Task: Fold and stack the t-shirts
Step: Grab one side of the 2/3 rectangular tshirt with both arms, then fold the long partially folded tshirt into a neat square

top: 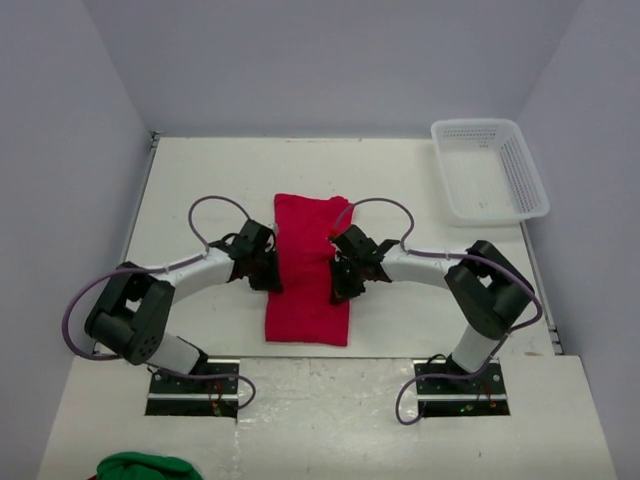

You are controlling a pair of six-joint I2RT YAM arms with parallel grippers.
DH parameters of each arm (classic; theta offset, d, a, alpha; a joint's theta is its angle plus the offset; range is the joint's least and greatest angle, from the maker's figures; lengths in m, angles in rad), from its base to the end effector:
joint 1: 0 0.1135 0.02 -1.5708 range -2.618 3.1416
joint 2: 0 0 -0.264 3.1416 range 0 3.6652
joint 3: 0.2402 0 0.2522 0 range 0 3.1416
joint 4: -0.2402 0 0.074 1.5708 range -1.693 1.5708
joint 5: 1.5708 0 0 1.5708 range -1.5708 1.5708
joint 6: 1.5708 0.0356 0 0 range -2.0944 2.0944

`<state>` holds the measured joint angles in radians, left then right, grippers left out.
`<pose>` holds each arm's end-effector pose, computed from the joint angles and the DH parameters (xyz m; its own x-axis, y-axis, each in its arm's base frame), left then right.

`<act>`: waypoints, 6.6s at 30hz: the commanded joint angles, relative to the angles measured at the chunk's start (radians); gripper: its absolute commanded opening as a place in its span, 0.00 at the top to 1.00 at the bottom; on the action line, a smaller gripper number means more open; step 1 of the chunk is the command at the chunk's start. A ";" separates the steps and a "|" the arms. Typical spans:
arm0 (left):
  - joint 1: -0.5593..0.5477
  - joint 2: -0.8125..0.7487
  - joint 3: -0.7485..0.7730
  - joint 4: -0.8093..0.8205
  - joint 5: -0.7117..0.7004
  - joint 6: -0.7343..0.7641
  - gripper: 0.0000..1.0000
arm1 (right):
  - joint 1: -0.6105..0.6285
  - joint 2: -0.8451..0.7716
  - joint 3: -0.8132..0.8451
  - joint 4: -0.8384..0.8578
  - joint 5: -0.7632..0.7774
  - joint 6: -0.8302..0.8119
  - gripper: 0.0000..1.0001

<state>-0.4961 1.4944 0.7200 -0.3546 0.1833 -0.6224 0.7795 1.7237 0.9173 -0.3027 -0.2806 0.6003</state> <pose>0.2287 -0.1311 0.1498 -0.9587 -0.1329 -0.2513 -0.0275 0.9233 -0.3831 0.2216 0.2328 0.1423 -0.9566 -0.1822 -0.2275 -0.2700 0.8479 0.4562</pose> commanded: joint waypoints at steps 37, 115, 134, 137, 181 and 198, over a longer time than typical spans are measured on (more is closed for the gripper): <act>-0.070 -0.545 -0.286 -0.141 0.137 -0.143 0.49 | 0.124 -0.762 -0.444 -0.115 0.069 0.203 0.31; -0.068 -0.391 -0.367 -0.089 0.228 -0.128 1.00 | 0.285 -0.481 -0.580 0.136 0.219 0.543 0.28; -0.068 -0.385 -0.352 -0.092 0.239 -0.122 1.00 | 0.290 -0.521 -0.620 0.123 0.287 0.607 0.34; -0.068 -0.395 -0.350 -0.101 0.237 -0.123 1.00 | 0.291 -0.513 -0.615 0.125 0.285 0.605 0.37; -0.068 -0.519 -0.326 -0.178 0.263 -0.129 1.00 | 0.290 -0.570 -0.574 0.033 0.278 0.570 1.00; -0.067 -0.571 -0.298 -0.205 0.285 -0.140 1.00 | 0.290 -0.613 -0.473 -0.062 0.279 0.510 1.00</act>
<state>-0.5644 0.9226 0.4076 -0.5419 0.4664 -0.7670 1.0653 1.1088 0.4107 -0.2737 -0.0425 1.1393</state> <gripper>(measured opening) 0.011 0.007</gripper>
